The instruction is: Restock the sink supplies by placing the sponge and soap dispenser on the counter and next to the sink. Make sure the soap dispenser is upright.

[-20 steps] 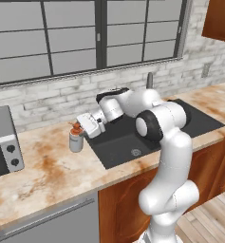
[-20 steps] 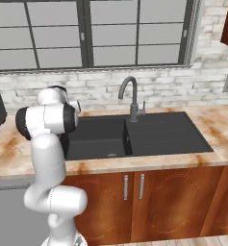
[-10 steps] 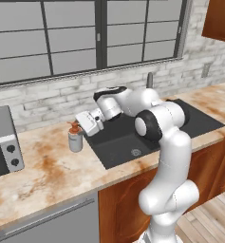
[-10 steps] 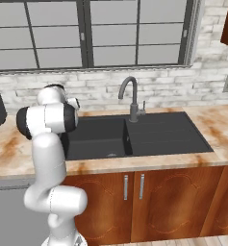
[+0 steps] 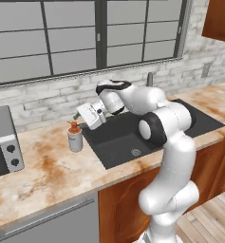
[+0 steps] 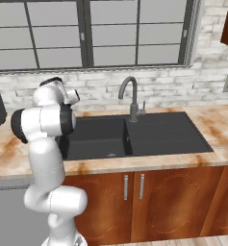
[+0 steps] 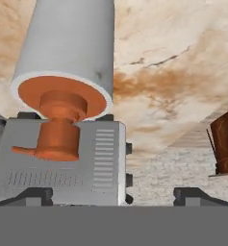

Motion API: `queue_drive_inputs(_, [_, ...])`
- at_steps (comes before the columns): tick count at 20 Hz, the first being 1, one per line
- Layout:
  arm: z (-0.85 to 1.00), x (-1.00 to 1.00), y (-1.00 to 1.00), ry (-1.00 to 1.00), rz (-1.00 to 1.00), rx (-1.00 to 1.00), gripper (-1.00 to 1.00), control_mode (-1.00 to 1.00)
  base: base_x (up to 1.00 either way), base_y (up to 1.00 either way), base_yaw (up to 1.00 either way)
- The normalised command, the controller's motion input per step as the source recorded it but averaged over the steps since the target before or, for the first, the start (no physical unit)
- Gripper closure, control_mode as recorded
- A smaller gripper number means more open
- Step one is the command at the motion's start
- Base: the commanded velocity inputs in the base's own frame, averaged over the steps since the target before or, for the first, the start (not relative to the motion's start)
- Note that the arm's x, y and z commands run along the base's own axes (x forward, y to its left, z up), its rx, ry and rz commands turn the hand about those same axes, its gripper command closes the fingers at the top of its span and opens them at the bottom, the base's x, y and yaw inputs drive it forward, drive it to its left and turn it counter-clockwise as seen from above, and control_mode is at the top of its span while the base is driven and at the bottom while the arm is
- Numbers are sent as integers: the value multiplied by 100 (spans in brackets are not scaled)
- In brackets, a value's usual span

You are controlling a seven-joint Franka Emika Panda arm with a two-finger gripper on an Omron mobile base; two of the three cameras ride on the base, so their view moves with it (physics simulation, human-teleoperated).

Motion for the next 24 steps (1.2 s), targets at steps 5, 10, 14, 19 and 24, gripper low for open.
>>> queue_drive_inputs(5, [51,-100,1,-45,0,-32,-100,-100,0,0,0])
queue_drive_inputs(10, [27,-100,-6,-41,5,-37,-100,-100,0,0,0])
queue_drive_inputs(14, [5,-100,-63,-32,12,-32,-100,-100,0,0,0])
queue_drive_inputs(19, [8,-85,-99,-29,17,-26,-100,-100,0,0,0])
queue_drive_inputs(24, [0,-71,-100,-23,12,-20,-100,-100,0,0,0])
